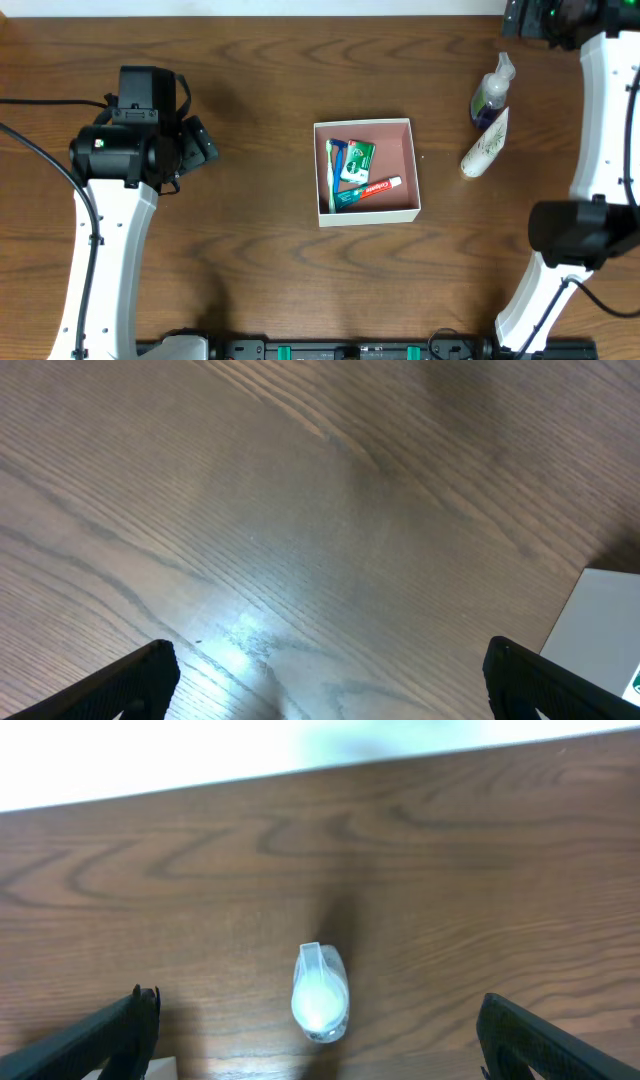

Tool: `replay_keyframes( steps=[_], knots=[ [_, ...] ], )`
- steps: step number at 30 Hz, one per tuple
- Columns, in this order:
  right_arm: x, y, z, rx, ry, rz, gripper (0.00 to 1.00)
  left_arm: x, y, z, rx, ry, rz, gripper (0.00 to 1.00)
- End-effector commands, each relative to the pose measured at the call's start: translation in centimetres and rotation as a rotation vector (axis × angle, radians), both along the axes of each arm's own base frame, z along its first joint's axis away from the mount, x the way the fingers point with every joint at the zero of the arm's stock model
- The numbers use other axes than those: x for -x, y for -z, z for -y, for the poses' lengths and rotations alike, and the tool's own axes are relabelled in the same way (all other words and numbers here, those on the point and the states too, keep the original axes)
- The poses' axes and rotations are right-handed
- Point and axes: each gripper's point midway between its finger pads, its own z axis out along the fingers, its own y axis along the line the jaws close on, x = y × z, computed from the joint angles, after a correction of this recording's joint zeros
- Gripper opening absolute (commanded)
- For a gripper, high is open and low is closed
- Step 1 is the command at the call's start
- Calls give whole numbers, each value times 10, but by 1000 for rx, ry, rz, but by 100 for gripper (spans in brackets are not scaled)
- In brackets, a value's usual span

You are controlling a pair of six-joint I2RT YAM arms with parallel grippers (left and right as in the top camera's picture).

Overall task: Pack container
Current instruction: 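Move the right gripper over the blue pump soap bottle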

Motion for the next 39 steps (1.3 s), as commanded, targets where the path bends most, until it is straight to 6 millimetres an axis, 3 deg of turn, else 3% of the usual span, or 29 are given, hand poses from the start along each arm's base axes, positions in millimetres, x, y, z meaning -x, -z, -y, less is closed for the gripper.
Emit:
replay_keyframes(
  steps=[1,8,20,23,27,32,39],
  knots=[
    [-11,35,2,0,-22,-68,99,0,1,-2,1,-20,-2,98],
    [-12,79,8,7,-52,-179,99,0,0,-2,1,-20,-1,98],
    [-5,120,8,-13,-71,-294,89,0,1,-2,1,-20,-2,98],
    [-6,129,3,-33,-95,-311,80,0,0,-2,1,-20,-1,98],
    [-7,133,2,-36,-98,-316,75,0,0,-2,1,-20,-1,98],
    [-7,134,3,-34,-101,-318,51,0,0,-2,1,-20,-1,98],
    [-8,133,3,-33,-100,-313,42,0,0,-2,1,-20,-1,98]
  ],
)
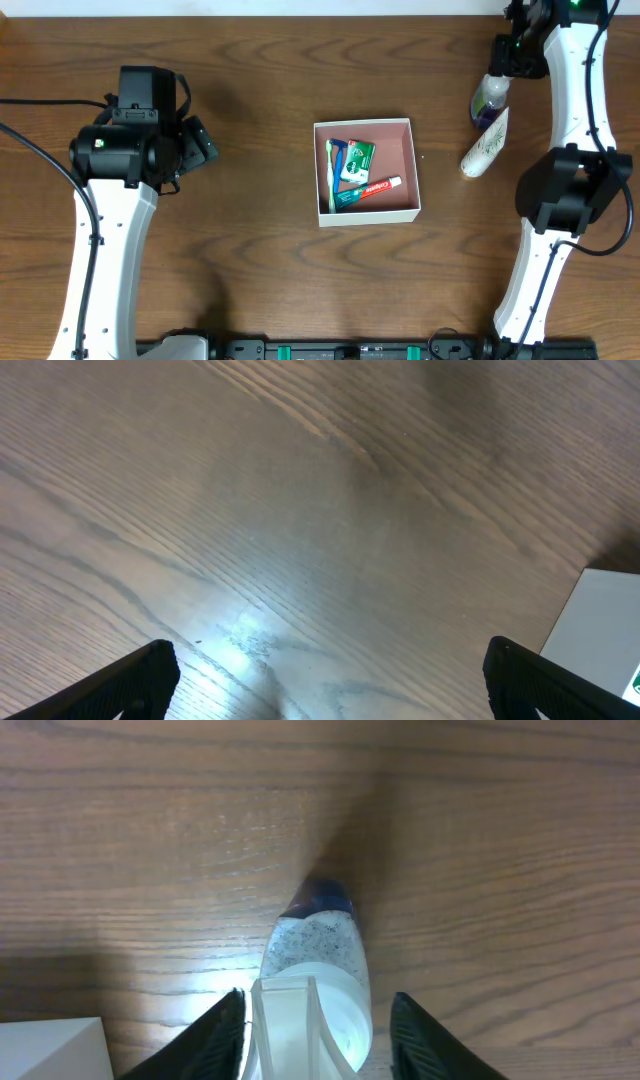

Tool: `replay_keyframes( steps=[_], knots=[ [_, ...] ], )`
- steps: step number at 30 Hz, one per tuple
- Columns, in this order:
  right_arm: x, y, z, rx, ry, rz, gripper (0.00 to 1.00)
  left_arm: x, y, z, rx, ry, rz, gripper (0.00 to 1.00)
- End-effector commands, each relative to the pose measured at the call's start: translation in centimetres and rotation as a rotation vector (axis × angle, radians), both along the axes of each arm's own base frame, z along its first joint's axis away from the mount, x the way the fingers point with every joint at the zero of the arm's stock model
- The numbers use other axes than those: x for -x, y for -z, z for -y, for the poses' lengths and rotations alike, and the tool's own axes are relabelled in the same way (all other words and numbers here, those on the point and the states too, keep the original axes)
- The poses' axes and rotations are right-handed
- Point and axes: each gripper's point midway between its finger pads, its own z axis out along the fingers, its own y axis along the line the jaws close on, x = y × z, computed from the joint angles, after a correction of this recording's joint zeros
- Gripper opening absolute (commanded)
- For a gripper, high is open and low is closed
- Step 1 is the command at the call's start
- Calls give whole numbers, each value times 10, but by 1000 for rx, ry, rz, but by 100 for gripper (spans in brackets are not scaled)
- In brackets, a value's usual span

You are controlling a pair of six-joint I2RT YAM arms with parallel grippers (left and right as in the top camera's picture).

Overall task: Pack container
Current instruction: 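Move the right gripper over the blue pump soap bottle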

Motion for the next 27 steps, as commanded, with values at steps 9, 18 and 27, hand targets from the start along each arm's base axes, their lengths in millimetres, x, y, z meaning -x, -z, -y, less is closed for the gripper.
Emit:
replay_keyframes(
  steps=[9,18,27],
  knots=[
    [0,-4,2,-8,1,6,26,0,0,-2,1,-20,-1,98],
    [0,-36,3,-7,18,71,20,0,1,-2,1,-20,-2,98],
    [17,-132,1,-4,51,255,17,0,0,-2,1,-20,-1,98]
  ],
)
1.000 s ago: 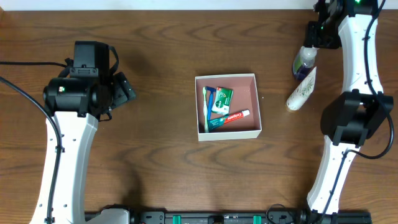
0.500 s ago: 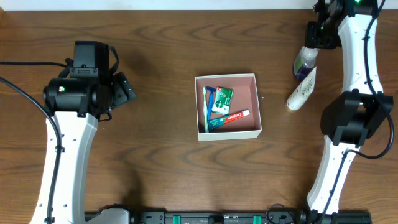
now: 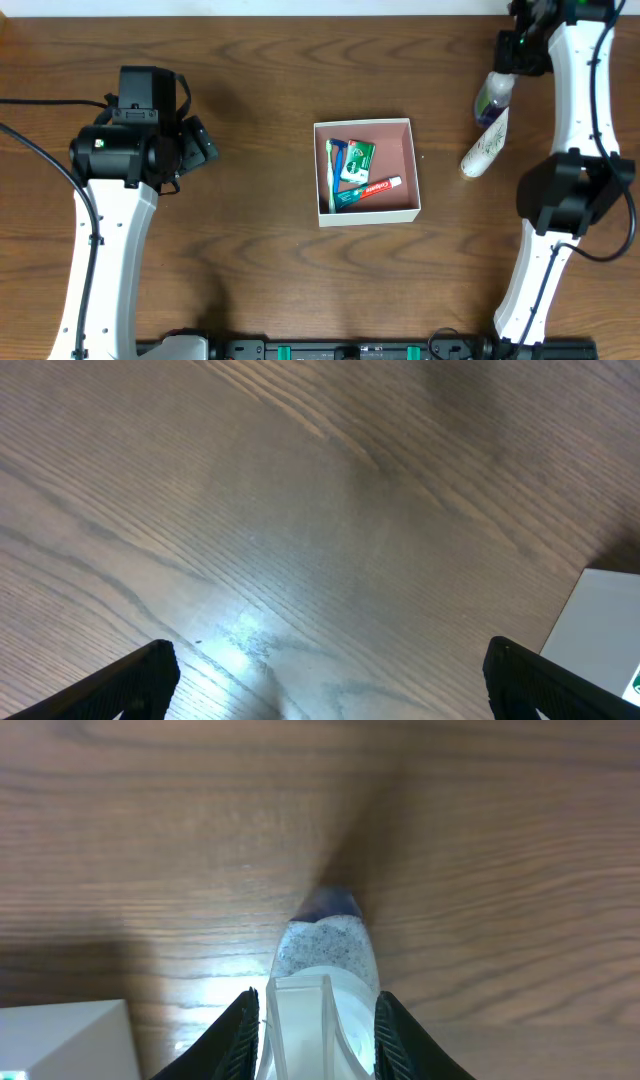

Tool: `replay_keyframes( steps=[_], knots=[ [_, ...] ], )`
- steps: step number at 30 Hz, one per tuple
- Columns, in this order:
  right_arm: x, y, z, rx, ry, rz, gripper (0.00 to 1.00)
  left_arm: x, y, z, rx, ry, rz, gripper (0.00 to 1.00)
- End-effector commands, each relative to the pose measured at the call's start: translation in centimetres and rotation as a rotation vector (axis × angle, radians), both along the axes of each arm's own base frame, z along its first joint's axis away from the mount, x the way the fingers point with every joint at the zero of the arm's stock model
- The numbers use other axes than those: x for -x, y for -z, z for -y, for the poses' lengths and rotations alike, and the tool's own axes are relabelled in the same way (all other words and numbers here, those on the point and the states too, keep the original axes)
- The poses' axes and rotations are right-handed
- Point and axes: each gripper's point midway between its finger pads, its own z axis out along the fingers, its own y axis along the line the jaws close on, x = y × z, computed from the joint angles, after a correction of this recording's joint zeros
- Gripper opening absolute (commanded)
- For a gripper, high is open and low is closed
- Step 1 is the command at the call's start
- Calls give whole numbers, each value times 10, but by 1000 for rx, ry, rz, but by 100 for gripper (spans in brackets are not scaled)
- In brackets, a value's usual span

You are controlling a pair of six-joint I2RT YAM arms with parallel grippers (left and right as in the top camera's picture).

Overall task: Pack container
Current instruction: 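Move the right gripper over the blue pump soap bottle, then close the right gripper on the pump bottle's neck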

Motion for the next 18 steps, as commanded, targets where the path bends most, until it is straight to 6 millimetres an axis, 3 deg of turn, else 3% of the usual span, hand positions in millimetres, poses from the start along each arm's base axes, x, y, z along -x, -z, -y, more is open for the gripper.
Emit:
replay_keyframes(
  steps=[1,12,18],
  knots=[
    [13,-105,2,3,43,231,17,0,1,-2,1,-20,-2,98],
    [82,-238,-12,-9,59,514,16,0,0,-2,1,-20,-1,98],
    [126,-289,-36,-41,12,636,14,0,0,-2,1,-20,-1,98]
  ],
)
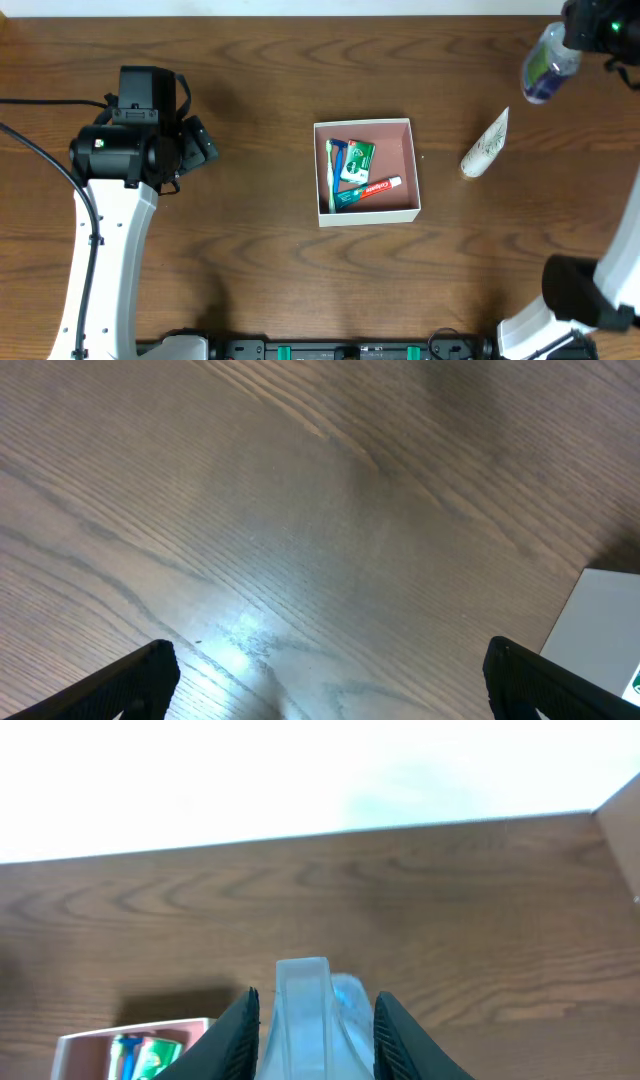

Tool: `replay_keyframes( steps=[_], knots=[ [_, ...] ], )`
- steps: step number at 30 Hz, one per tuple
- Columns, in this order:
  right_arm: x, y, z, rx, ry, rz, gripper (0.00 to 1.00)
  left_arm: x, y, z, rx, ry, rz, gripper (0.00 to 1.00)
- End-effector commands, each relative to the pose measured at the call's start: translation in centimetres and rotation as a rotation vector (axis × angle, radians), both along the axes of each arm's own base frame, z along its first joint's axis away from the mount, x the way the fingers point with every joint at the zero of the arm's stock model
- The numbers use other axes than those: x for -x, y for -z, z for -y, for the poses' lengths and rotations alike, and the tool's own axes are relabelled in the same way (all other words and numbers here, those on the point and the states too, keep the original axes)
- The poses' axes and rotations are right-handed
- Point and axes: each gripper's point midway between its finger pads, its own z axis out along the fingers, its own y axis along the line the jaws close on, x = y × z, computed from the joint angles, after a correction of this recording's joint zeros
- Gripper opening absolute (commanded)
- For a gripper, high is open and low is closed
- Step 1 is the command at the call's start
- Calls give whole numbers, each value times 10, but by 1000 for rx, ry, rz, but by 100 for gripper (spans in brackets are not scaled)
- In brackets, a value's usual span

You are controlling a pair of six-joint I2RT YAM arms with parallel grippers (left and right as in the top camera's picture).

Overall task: Pack container
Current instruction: 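Close the right gripper on the pump bottle's neck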

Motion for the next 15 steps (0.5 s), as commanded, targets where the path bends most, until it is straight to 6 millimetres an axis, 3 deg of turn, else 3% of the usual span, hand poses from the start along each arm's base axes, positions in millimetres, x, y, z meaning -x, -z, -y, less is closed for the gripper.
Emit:
replay_keyframes(
  steps=[1,7,15],
  knots=[
    [27,-39,-23,-37,-51,107,14,0,0,-2,1,-20,-1,98],
    [58,-50,-55,-59,-130,115,16,0,0,-2,1,-20,-1,98],
    [68,-21,-99,-97,-224,-19,15,0,0,-2,1,-20,-1,98]
  ],
)
